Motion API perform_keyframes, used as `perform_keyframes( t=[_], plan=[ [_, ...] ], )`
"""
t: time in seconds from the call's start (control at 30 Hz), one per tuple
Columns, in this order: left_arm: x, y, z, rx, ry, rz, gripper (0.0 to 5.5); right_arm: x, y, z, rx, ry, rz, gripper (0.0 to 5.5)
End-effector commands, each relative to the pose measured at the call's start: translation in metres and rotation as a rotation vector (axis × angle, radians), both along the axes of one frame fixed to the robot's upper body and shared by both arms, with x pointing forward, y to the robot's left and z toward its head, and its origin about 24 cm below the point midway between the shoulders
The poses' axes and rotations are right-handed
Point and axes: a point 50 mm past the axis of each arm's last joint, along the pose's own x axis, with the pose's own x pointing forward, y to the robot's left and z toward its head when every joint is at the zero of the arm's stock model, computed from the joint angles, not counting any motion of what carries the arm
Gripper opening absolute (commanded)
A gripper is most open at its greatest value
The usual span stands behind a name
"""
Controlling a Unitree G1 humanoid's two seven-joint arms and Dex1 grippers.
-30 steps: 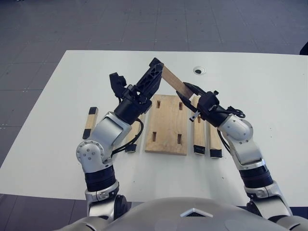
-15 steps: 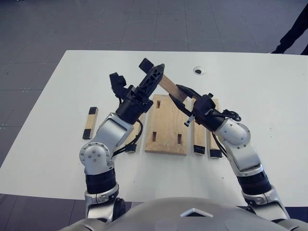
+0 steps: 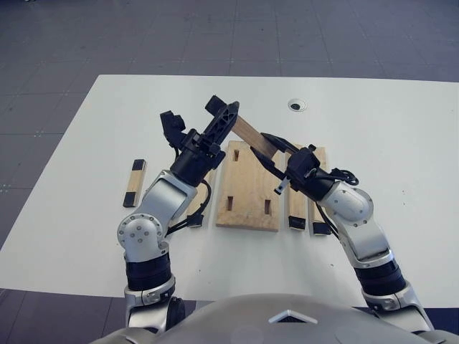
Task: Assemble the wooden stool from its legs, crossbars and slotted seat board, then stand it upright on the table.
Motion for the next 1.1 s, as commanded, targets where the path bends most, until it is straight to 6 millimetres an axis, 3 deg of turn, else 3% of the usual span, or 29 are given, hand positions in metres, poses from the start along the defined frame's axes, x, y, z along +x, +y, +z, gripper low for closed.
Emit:
perform_keyframes(
  t=[0.03,0.17,0.53,0.57,0.8,0.97,1.1],
  plan=[
    [0.000,0.004,-0.001,0.007,-0.020,0.003,0.89,0.001,-0.003,-0.002,0.002,0.048,-0.003,1.29],
    [-0.001,0.007,-0.007,0.027,-0.018,-0.004,0.53,0.002,-0.002,0.001,0.046,0.116,0.014,1.29],
    [0.009,0.021,-0.017,0.038,0.038,0.105,0.44,0.003,-0.004,-0.005,-0.062,0.092,0.012,1.29],
    [0.010,0.022,-0.017,0.042,0.041,0.117,0.44,0.003,-0.006,-0.007,-0.075,0.091,0.008,1.67],
    [0.021,0.039,-0.008,0.062,0.015,0.219,0.42,0.010,-0.012,-0.010,-0.109,0.106,-0.033,2.88],
    [0.008,0.091,0.006,0.367,-0.049,0.475,0.42,0.010,-0.050,-0.035,-0.099,0.345,-0.274,3.13],
    [-0.007,0.094,-0.003,0.662,-0.088,0.478,0.42,0.011,-0.062,-0.031,0.098,0.504,-0.480,3.13]
  ],
)
